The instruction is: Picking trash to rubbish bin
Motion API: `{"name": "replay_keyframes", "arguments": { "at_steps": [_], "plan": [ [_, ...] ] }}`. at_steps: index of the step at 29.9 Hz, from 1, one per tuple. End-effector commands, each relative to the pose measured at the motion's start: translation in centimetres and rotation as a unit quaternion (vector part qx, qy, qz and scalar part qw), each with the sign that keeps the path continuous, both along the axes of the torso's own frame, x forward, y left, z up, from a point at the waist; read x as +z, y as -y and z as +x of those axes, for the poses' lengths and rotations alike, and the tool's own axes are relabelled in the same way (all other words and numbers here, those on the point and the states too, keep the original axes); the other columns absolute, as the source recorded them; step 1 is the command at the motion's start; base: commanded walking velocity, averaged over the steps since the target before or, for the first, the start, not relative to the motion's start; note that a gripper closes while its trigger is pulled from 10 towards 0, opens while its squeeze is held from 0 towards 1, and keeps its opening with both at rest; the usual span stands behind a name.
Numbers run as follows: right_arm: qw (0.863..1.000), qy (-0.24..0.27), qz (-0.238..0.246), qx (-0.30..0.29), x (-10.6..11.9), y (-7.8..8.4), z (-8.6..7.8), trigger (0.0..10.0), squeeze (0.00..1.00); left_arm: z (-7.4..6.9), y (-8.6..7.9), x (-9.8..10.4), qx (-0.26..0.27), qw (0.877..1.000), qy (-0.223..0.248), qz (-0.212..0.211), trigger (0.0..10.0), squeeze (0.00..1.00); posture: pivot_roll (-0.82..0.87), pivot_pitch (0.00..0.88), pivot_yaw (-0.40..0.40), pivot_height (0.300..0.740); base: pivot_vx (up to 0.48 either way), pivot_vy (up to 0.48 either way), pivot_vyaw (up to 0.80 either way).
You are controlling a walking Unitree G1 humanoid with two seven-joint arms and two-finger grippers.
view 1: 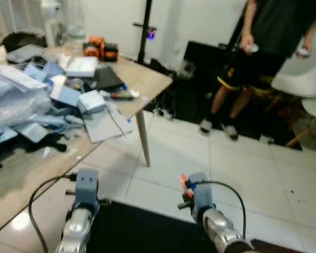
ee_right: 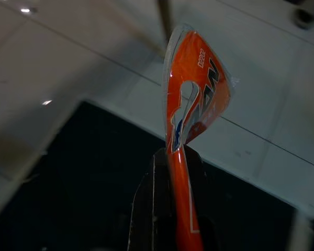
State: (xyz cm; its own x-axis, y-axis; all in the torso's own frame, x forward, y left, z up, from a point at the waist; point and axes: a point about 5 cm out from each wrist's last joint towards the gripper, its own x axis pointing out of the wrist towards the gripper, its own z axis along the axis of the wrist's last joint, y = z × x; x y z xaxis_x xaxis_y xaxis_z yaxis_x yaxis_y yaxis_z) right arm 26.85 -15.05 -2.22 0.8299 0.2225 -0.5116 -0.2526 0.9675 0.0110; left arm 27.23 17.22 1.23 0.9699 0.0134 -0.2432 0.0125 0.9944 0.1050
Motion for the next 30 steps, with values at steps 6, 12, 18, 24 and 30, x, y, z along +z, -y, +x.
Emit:
{"name": "replay_keyframes", "arguments": {
  "at_steps": [6,12,18,24,30],
  "plan": [
    [0.999,-0.013,-0.047,0.019,-0.5,0.9,-0.5,10.0,0.00,-1.5,-0.1,-1.7,0.018,0.999,-0.031,-0.017,10.0,0.00,0.01,0.000,-0.139,0.740,0.000,0.000,-0.80],
    [0.996,-0.009,-0.063,0.060,-0.2,1.0,-0.2,10.0,0.00,-2.3,0.1,-2.1,0.039,0.999,-0.026,-0.022,10.0,0.00,0.02,0.000,-0.230,0.740,0.000,0.000,-0.80],
    [0.993,-0.006,-0.075,0.086,0.2,1.0,0.2,10.0,0.00,-3.3,0.4,-2.8,0.060,0.997,-0.031,-0.029,10.0,0.00,0.02,0.000,-0.251,0.740,0.000,0.000,-0.80],
    [0.998,-0.007,-0.047,0.033,-0.6,0.9,-0.7,10.0,0.00,-2.7,0.4,-2.3,0.007,0.999,-0.031,-0.005,10.0,0.00,0.03,0.004,-0.139,0.740,0.000,0.000,-0.80],
    [1.000,-0.010,-0.029,0.001,-1.4,0.7,-1.9,10.0,0.00,-1.4,-0.1,-1.3,-0.027,0.999,-0.021,0.014,10.0,0.00,0.04,0.007,-0.051,0.740,0.000,0.000,-0.80]
  ]
}}
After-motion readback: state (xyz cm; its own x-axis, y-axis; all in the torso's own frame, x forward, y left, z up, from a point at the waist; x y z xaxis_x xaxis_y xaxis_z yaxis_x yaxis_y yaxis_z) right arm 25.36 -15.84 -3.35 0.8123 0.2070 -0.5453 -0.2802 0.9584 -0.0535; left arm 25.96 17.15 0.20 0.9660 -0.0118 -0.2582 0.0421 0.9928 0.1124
